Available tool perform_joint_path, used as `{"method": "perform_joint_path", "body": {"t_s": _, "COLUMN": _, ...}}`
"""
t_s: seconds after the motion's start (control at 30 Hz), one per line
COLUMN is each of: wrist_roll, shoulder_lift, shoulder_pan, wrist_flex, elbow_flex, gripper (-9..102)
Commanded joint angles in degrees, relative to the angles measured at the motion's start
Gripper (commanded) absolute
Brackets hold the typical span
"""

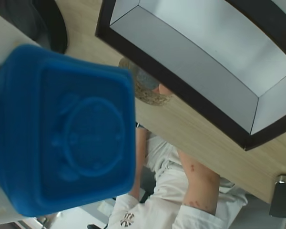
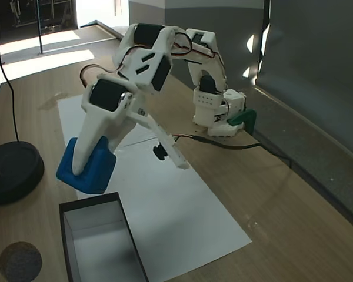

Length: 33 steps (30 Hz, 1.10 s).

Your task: Grab a blue square and put it in the box.

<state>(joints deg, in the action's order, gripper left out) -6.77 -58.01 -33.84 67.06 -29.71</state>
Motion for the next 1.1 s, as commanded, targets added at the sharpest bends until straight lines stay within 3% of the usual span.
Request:
{"method": "perform_joint_path", "body": {"t_s": 0.0, "wrist_roll": 1.7, "shoulder_lift": 1.0, "shoulder_pan": -0.1, "wrist_flex": 1.4, "elbow_flex": 8.5, "gripper": 1}}
{"method": "perform_joint_path", "body": {"t_s": 0.3, "wrist_roll": 1.7, "shoulder_lift": 7.4, "shoulder_pan": -0.9, "wrist_flex": 2.7, "elbow_flex": 10.7, "gripper": 2}}
{"method": "perform_joint_path", "body": {"t_s": 0.53, "wrist_roll": 1.7, "shoulder_lift": 7.6, "shoulder_pan": -1.0, "wrist_flex": 7.5, "elbow_flex": 11.3, "gripper": 24}}
{"method": "perform_joint_path", "body": {"t_s": 0.87, "wrist_roll": 1.7, "shoulder_lift": 1.8, "shoulder_pan": -0.9, "wrist_flex": 11.9, "elbow_flex": 12.0, "gripper": 20}}
{"method": "perform_joint_path", "body": {"t_s": 1.07, "wrist_roll": 1.8, "shoulder_lift": 1.0, "shoulder_pan": -1.0, "wrist_flex": 12.9, "elbow_flex": 11.3, "gripper": 30}}
